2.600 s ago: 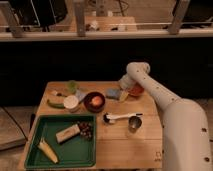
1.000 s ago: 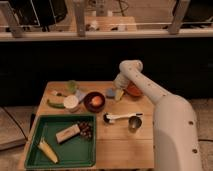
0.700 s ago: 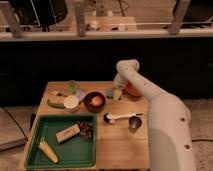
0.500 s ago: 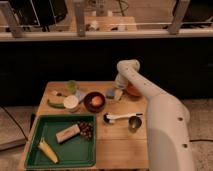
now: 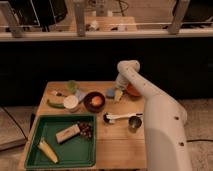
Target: Place sponge in paper cup
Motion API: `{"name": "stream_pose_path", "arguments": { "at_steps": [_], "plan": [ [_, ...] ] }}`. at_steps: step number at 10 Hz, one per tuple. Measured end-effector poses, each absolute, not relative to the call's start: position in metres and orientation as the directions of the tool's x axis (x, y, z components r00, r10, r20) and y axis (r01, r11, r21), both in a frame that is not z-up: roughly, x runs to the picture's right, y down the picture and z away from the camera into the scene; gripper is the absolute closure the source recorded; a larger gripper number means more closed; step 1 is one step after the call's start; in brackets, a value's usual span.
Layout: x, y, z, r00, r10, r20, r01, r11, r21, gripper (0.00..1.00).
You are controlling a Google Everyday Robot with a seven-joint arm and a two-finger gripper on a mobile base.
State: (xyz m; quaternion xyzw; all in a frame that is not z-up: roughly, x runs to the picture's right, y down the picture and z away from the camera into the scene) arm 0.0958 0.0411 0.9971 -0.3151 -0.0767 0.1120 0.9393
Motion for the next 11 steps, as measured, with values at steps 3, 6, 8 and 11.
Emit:
{"name": "stream_pose_path", "arguments": {
  "at_steps": [3, 6, 8, 11],
  "plan": [
    [0.0956, 0.0428, 0.9991, 0.961, 0.269, 0.063, -0.176, 0.771, -0.612, 0.63],
    [0.0956, 0.042, 0.9976, 0.962, 0.267, 0.061, -0.175, 0.77, -0.613, 0.94],
    [0.0951, 0.0421, 0.9951, 0.963, 0.262, 0.06, -0.171, 0.768, -0.618, 1.0],
    [0.0946, 0.0418, 0.9934, 0.965, 0.255, 0.062, -0.166, 0.777, -0.607, 1.0]
  ]
}}
